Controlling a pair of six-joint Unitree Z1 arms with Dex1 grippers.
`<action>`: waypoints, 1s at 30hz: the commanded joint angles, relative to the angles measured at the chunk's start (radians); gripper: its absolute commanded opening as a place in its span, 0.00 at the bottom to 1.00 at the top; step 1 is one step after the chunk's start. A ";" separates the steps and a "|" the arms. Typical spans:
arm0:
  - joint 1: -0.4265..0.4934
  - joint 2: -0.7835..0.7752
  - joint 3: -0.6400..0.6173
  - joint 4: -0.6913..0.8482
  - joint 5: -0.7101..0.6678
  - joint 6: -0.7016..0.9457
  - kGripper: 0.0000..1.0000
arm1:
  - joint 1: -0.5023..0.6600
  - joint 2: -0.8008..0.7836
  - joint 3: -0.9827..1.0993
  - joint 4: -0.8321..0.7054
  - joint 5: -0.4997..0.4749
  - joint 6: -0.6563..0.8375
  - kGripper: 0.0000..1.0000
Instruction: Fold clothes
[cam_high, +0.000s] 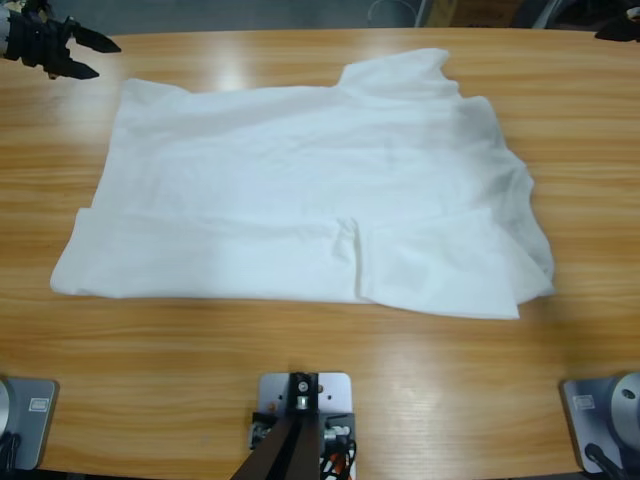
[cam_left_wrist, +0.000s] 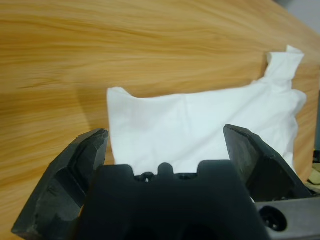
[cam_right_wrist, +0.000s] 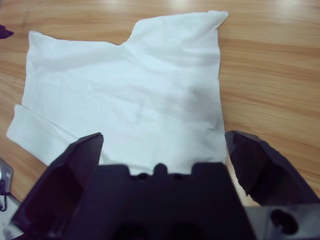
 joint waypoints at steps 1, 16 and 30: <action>0.006 0.114 -0.045 -0.005 -0.012 -0.007 0.89 | 0.016 0.099 0.004 -0.015 0.021 -0.006 0.98; -0.022 0.175 -0.064 0.014 0.043 -0.057 0.89 | 0.016 0.120 0.012 -0.029 0.021 -0.008 0.98; -0.059 0.192 -0.079 0.048 0.046 -0.068 0.89 | 0.016 0.112 0.016 -0.030 0.019 -0.008 0.98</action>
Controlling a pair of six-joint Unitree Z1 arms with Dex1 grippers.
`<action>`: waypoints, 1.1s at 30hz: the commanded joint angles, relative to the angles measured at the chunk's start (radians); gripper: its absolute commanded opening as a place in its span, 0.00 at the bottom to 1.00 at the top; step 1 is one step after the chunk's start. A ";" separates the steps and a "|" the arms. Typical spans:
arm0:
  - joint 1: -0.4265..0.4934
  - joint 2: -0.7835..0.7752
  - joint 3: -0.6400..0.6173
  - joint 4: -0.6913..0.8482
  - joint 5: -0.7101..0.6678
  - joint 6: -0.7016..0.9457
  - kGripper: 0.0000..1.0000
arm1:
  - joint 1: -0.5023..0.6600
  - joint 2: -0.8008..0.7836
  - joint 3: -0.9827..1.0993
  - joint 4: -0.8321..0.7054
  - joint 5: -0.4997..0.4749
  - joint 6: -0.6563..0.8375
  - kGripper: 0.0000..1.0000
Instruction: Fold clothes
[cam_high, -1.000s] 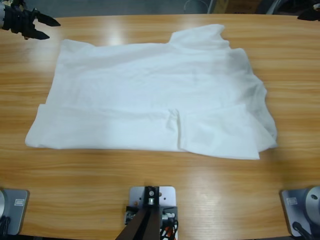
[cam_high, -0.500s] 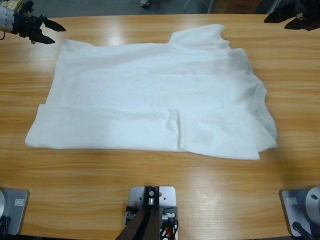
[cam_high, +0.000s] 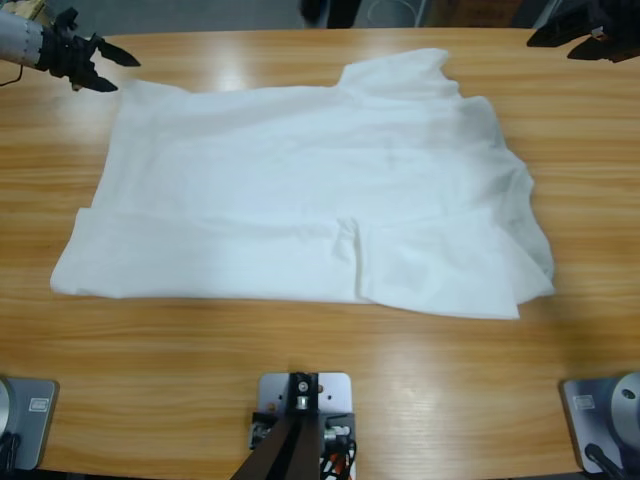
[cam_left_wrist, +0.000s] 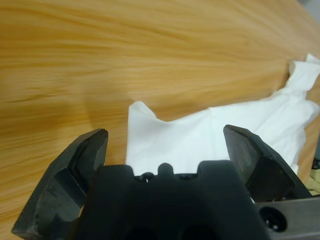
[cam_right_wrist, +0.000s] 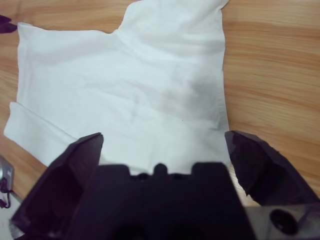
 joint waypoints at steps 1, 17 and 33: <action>-0.035 0.070 -0.002 0.038 0.015 -0.010 0.89 | 0.014 0.026 0.017 -0.011 0.006 -0.007 0.98; -0.022 0.078 -0.015 0.039 0.032 -0.017 0.00 | 0.013 0.017 0.026 -0.011 0.003 -0.007 0.98; -0.025 0.032 -0.010 0.064 0.007 0.006 0.00 | -0.030 0.046 0.013 -0.012 0.049 0.008 0.94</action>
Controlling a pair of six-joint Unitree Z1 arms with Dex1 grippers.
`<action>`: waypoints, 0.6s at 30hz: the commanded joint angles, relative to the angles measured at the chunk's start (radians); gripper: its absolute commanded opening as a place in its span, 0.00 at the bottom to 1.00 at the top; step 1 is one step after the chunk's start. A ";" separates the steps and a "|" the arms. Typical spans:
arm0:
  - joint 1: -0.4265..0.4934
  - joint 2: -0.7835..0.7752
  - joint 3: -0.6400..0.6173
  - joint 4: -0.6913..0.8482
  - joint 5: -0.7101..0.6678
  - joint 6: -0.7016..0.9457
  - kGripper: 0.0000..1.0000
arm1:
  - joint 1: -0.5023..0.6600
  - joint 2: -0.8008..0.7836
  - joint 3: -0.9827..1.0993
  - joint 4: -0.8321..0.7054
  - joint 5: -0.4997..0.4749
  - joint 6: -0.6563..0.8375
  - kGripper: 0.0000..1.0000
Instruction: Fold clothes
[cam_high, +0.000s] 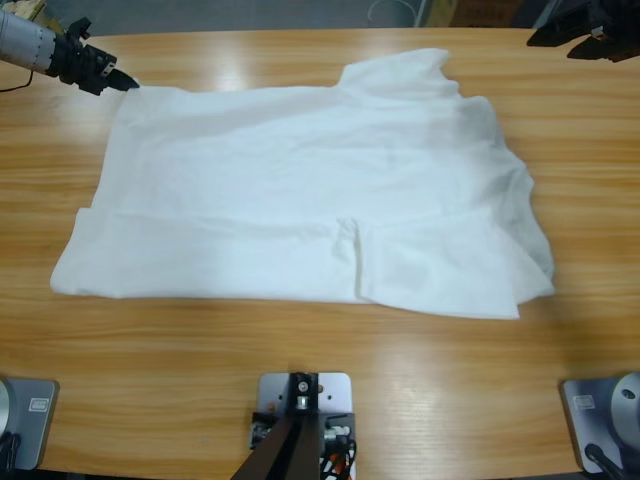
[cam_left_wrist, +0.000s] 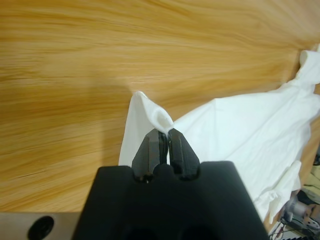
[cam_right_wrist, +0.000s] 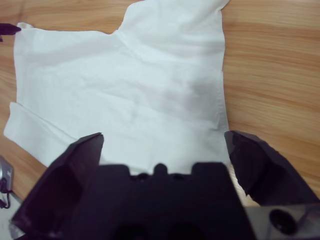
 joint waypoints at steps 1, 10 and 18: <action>0.001 0.010 0.005 0.025 -0.014 0.012 0.00 | -0.052 0.053 0.017 -0.019 0.062 0.016 0.94; -0.012 -0.059 0.016 0.090 -0.014 0.021 0.00 | -0.165 0.196 0.109 -0.181 0.178 0.041 0.93; -0.017 -0.129 0.016 0.160 -0.008 0.027 0.00 | -0.095 0.387 -0.062 -0.156 0.238 -0.012 0.90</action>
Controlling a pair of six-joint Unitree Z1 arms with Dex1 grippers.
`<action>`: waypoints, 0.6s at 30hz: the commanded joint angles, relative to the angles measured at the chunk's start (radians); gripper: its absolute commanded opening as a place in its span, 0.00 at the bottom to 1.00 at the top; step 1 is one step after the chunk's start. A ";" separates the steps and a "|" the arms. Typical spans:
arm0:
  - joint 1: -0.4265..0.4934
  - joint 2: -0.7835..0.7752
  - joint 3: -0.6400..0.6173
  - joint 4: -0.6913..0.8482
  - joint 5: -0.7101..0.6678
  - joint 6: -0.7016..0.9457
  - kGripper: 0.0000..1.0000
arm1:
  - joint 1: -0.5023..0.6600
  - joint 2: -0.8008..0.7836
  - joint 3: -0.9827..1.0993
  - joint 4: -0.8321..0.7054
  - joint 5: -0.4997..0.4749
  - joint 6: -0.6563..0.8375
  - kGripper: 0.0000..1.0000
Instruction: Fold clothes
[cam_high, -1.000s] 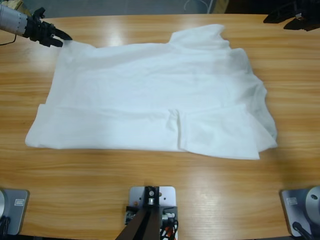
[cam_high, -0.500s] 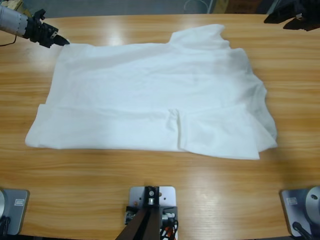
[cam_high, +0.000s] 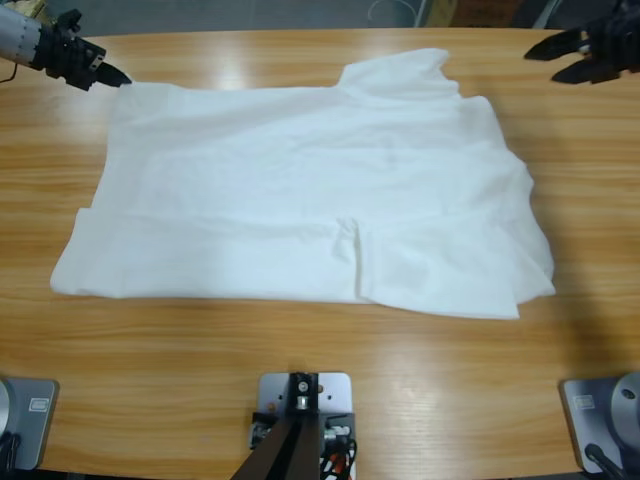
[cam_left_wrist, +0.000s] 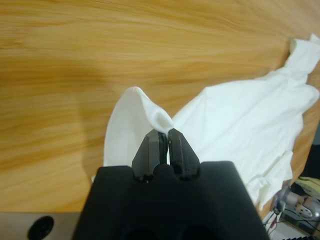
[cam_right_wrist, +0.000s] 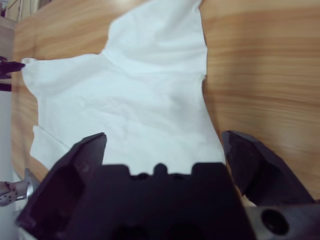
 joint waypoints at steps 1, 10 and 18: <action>-0.011 -0.066 0.016 0.076 -0.004 0.018 0.00 | 0.068 0.211 -0.158 0.023 0.057 -0.052 0.90; -0.023 -0.083 0.016 0.132 0.024 0.028 0.00 | 0.085 0.374 -0.358 0.047 0.109 -0.055 0.90; -0.030 -0.081 0.011 0.135 0.036 0.028 0.00 | 0.085 0.479 -0.413 0.055 0.120 -0.064 0.89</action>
